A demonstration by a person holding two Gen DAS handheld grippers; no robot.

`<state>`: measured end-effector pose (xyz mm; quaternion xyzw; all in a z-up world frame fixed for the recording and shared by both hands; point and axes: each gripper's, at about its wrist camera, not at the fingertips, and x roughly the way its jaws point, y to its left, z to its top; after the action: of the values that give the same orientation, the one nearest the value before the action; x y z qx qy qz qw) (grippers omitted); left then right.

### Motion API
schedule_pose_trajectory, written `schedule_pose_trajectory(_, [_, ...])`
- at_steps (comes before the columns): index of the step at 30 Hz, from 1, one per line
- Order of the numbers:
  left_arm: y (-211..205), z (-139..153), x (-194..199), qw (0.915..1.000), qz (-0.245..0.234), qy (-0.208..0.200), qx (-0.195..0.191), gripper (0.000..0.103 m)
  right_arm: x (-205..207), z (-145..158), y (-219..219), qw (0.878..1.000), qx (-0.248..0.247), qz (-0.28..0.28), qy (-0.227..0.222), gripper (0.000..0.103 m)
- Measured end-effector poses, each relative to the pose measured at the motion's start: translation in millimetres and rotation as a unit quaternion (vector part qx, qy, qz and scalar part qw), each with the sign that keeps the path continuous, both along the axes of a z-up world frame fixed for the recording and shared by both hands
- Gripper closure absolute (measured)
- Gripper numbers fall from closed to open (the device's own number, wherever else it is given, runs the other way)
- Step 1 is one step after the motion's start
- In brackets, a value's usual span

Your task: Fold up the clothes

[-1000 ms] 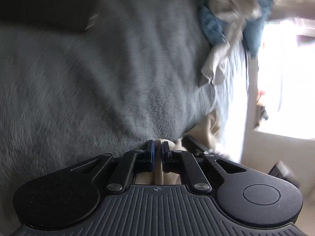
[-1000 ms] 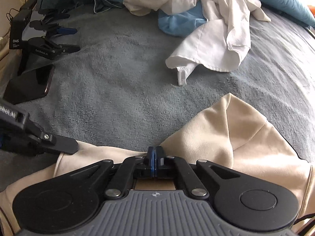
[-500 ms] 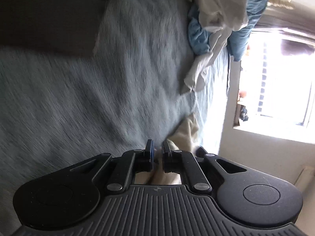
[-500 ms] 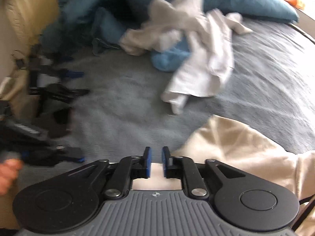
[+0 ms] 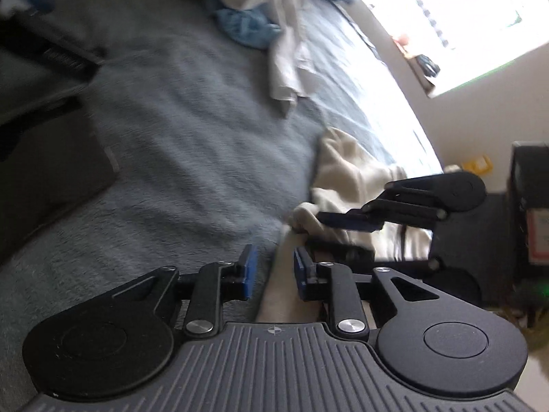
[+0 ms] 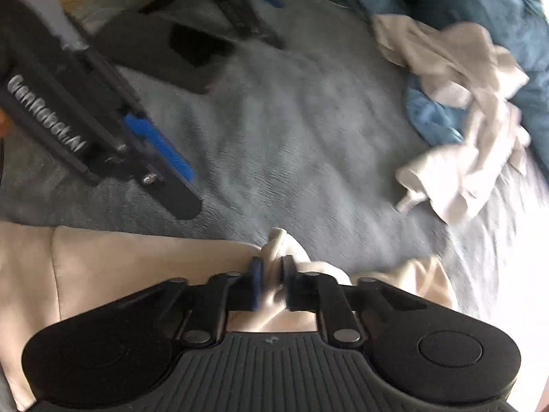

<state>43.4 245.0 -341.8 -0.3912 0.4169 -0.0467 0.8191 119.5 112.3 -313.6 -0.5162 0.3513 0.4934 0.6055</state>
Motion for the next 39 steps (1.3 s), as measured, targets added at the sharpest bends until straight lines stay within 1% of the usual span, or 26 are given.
schedule_pose_trajectory(4, [-1.5,-3.8,13.8,0.9991,-0.034,-0.027,0.004,0.063,1.9,15.8,-14.0,0.998,0.018,-0.047,-0.024,0.097])
schedule_pose_trajectory(5, [-1.8,-6.2,17.2,0.9985,-0.044,-0.032,0.002,0.057,2.5,19.6,-17.6,0.998,0.022,-0.060,-0.025,0.097])
schedule_pose_trajectory(6, [-1.8,-9.5,20.6,0.9978,-0.055,-0.037,-0.006,0.055,3.2,22.3,-19.9,0.997,0.026,-0.070,-0.023,0.097])
schedule_pose_trajectory(9, [-2.7,-23.6,36.2,0.9940,-0.088,-0.047,-0.044,0.054,6.7,32.1,-27.0,0.995,0.034,-0.095,-0.026,0.097])
schedule_pose_trajectory(12, [-8.3,-32.2,53.8,0.9895,-0.118,-0.056,-0.063,0.054,9.7,40.7,-34.0,0.993,0.038,-0.108,-0.030,0.097])
schedule_pose_trajectory(15, [-9.6,-39.7,67.1,0.9829,-0.133,-0.065,-0.110,0.054,10.6,48.5,-39.2,0.992,0.040,-0.117,-0.034,0.097])
schedule_pose_trajectory(17, [-10.5,-40.9,72.1,0.9794,-0.137,-0.075,-0.128,0.054,13.0,52.5,-40.8,0.990,0.043,-0.126,-0.034,0.097])
schedule_pose_trajectory(19, [-13.8,-40.4,76.0,0.9769,-0.147,-0.083,-0.131,0.064,15.4,55.8,-41.5,0.989,0.047,-0.138,-0.031,0.097])
schedule_pose_trajectory(20, [-16.0,-38.7,76.1,0.9769,-0.150,-0.089,-0.123,0.075,16.7,56.8,-41.6,0.988,0.048,-0.144,-0.030,0.097])
schedule_pose_trajectory(21, [-18.2,-36.2,75.2,0.9768,-0.153,-0.098,-0.113,0.081,17.7,57.8,-41.5,0.987,0.049,-0.149,-0.029,0.097])
schedule_pose_trajectory(22, [-20.4,-33.6,74.3,0.9765,-0.157,-0.107,-0.102,0.094,18.1,58.5,-41.3,0.987,0.050,-0.152,-0.029,0.097])
schedule_pose_trajectory(23, [-22.3,-30.9,72.5,0.9769,-0.157,-0.114,-0.090,0.097,18.2,58.8,-41.0,0.986,0.051,-0.154,-0.027,0.097])
schedule_pose_trajectory(25, [-22.6,-26.1,66.2,0.9815,-0.135,-0.115,-0.072,0.099,17.7,57.7,-40.1,0.986,0.053,-0.158,-0.022,0.097])
schedule_pose_trajectory(27, [-20.5,-23.3,57.4,0.9876,-0.098,-0.104,-0.066,0.100,17.0,55.3,-38.6,0.985,0.054,-0.162,-0.016,0.097])
schedule_pose_trajectory(29, [-17.7,-24.3,47.1,0.9924,-0.050,-0.083,-0.075,0.100,18.2,49.7,-35.3,0.983,0.061,-0.171,-0.003,0.097])
schedule_pose_trajectory(31, [-16.2,-30.5,36.5,0.9938,0.000,-0.053,-0.098,0.100,20.6,41.3,-30.5,0.980,0.070,-0.186,0.022,0.097])
schedule_pose_trajectory(33, [-13.4,-41.0,30.5,0.9904,0.044,-0.024,-0.129,0.100,22.3,32.0,-25.5,0.976,0.080,-0.198,0.047,0.097])
schedule_pose_trajectory(35, [-10.1,-51.1,26.4,0.9843,0.081,-0.001,-0.157,0.100,20.3,21.4,-20.1,0.976,0.082,-0.194,0.059,0.097])
schedule_pose_trajectory(37, [-8.1,-56.6,24.8,0.9797,0.101,0.009,-0.173,0.100,16.9,12.9,-15.0,0.977,0.085,-0.182,0.065,0.097])
schedule_pose_trajectory(39, [-5.3,-63.2,23.5,0.9736,0.117,0.021,-0.195,0.100,17.6,5.7,-12.4,0.976,0.090,-0.183,0.078,0.096])
